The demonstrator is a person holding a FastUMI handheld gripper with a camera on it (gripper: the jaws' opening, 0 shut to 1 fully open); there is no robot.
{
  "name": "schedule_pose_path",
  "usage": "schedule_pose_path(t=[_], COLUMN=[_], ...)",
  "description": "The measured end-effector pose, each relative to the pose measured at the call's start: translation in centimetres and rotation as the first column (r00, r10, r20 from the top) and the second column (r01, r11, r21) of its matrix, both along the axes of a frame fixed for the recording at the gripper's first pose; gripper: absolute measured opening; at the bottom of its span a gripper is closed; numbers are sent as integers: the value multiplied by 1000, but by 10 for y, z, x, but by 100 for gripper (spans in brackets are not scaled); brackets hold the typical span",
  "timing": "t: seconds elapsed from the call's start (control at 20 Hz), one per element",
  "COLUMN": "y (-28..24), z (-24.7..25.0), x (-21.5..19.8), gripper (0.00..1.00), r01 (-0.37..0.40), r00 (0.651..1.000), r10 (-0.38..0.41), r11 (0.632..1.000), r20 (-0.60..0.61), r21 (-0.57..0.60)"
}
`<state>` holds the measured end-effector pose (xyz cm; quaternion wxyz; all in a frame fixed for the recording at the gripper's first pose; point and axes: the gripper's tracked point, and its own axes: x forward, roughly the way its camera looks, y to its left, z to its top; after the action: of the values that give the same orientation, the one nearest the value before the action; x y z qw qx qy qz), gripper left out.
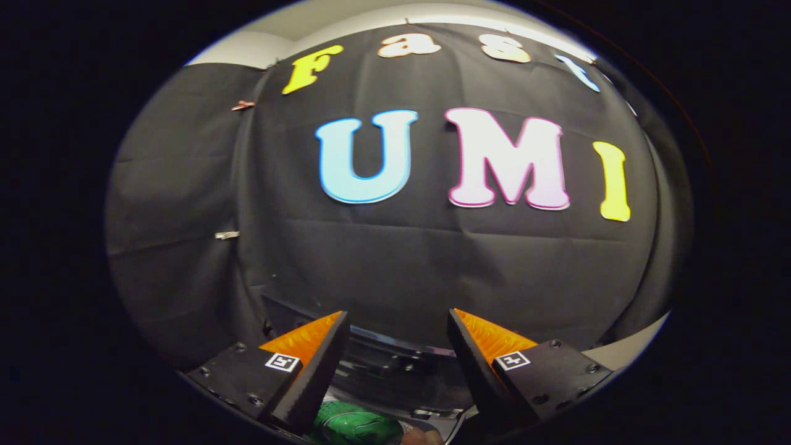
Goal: Put the clothes into the washing machine and then close the washing machine lid.
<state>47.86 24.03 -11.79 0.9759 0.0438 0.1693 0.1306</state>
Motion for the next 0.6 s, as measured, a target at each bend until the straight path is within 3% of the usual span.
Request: schedule_pose_path(t=[0.15, 0.6], y=[-23, -40], z=[-13, -48], x=[13, 23], gripper=[100, 99], r01=[122, 191], r00=[991, 970], r10=[-121, -197], r11=[992, 980], r20=[-51, -146], r21=[21, -49])
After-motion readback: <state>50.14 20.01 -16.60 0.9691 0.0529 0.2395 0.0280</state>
